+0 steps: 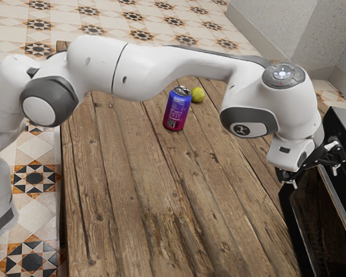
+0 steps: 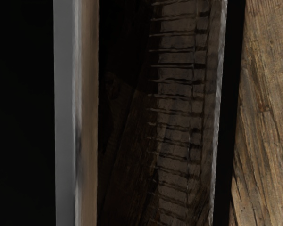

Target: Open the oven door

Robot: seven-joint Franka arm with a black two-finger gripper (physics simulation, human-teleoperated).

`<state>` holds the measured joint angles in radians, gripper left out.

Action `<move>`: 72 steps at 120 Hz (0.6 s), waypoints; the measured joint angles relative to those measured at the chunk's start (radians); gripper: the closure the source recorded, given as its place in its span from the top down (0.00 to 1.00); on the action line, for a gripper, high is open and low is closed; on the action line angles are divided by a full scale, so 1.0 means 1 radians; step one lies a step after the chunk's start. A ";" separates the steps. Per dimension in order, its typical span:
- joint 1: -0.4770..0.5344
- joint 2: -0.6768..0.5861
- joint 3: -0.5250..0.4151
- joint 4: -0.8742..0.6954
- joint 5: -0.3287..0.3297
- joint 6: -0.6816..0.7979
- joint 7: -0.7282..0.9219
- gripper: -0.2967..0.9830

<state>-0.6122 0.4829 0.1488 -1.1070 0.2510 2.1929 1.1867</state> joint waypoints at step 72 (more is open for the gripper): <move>0.000 -0.004 0.000 -0.073 -0.051 0.025 -0.007 0.77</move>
<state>-0.6124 0.4792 0.1486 -1.1800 0.2003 2.2175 1.1797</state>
